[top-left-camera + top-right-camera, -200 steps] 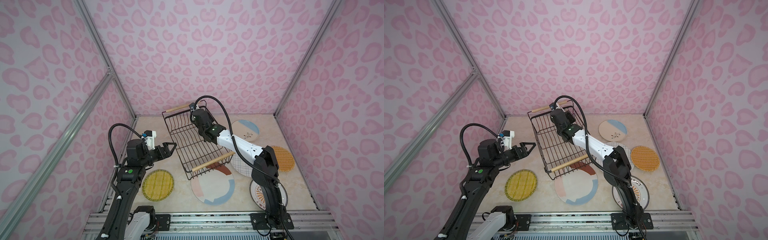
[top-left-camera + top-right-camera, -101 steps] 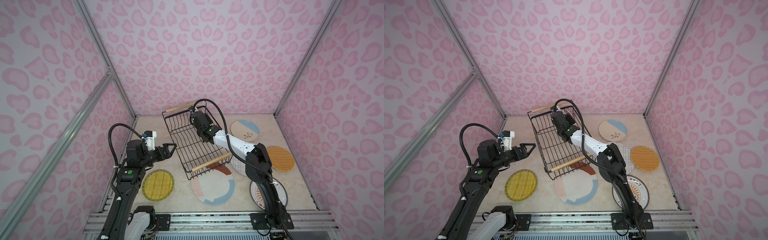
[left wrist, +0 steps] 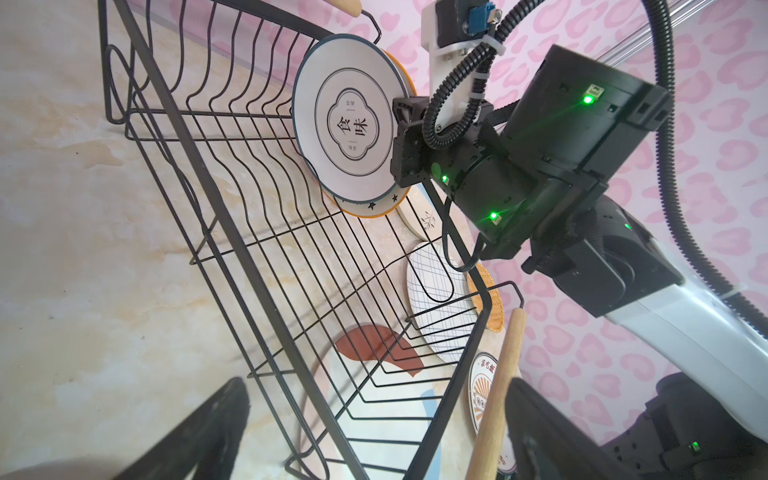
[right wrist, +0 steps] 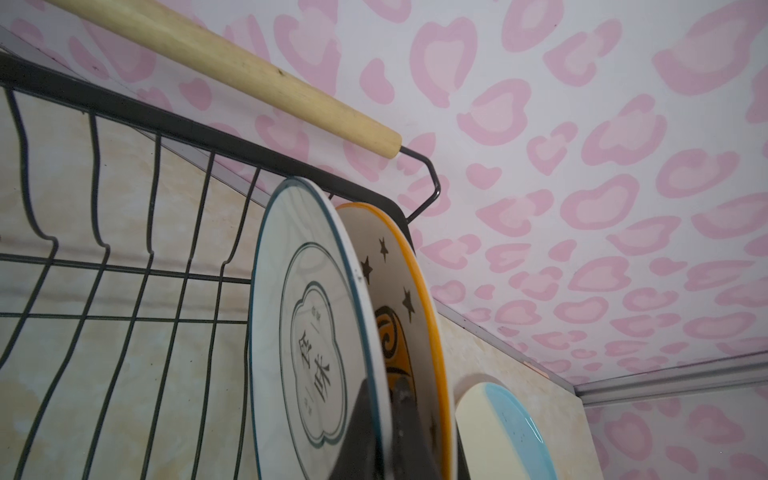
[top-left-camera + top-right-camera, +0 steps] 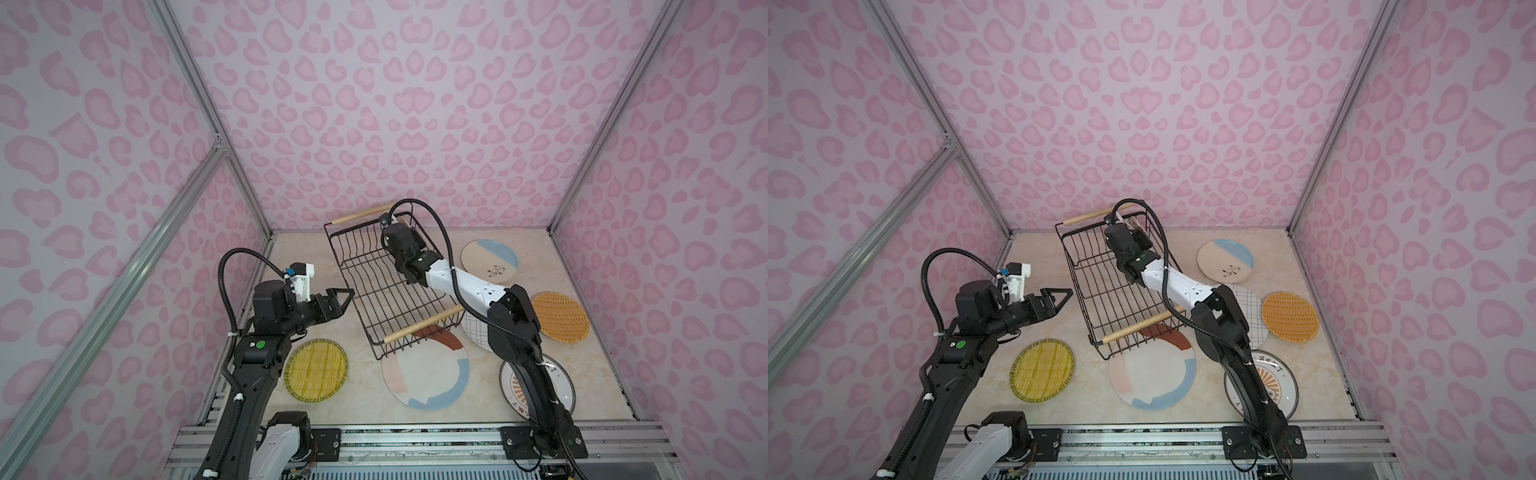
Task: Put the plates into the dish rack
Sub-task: 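Lower the white plate upright into the rack slots beside the star plate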
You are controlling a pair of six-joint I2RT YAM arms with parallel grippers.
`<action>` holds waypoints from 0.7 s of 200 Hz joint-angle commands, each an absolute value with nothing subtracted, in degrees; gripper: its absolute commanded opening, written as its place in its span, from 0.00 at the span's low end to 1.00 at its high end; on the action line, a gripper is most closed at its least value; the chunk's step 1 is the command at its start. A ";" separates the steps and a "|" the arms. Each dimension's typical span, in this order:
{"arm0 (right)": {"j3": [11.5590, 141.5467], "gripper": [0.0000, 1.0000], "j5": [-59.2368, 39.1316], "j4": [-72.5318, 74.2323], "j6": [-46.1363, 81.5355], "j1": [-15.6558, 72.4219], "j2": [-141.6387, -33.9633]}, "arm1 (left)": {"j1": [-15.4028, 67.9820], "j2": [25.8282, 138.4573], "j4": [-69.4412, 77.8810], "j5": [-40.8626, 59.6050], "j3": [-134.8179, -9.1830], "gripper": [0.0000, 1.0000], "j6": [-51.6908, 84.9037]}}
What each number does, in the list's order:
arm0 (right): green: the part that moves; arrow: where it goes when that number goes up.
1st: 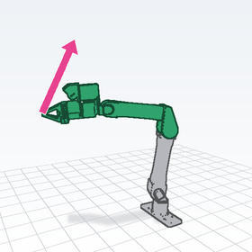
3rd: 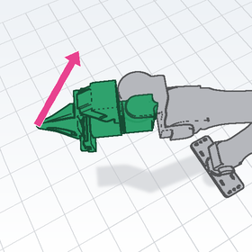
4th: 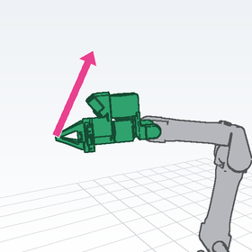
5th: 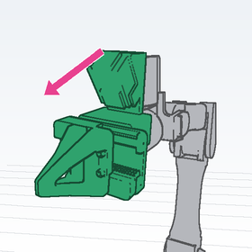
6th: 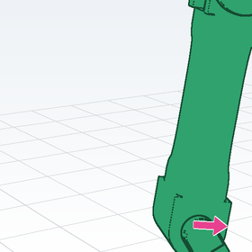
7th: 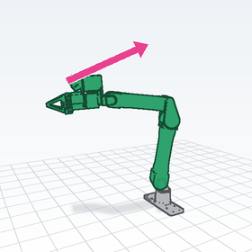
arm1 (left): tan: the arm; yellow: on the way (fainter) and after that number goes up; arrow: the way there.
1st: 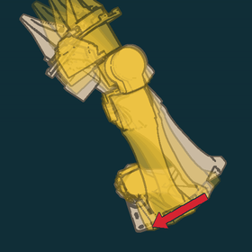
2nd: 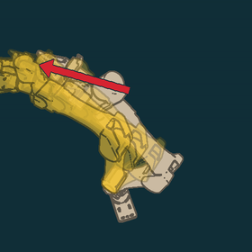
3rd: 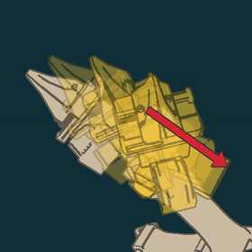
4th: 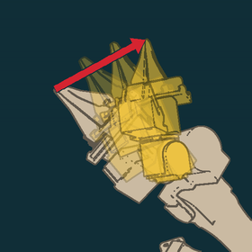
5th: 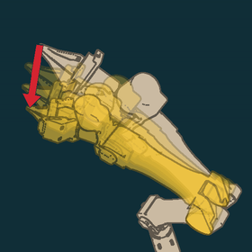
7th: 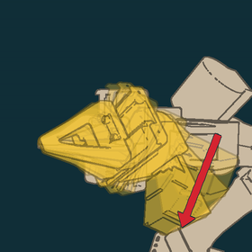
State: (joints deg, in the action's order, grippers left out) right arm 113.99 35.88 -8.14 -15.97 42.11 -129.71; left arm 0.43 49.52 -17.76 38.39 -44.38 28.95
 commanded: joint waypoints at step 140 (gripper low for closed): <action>111.32 0.03 36.26 -5.24 -13.01 42.01 -129.71 | -0.37 49.43 -14.07 40.56 -43.70 0.98 29.97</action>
State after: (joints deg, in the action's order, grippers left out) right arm 112.62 36.42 -6.87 -13.54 41.95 -130.10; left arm -0.23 49.50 -16.14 39.51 -43.97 29.61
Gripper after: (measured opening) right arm 0.055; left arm 0.979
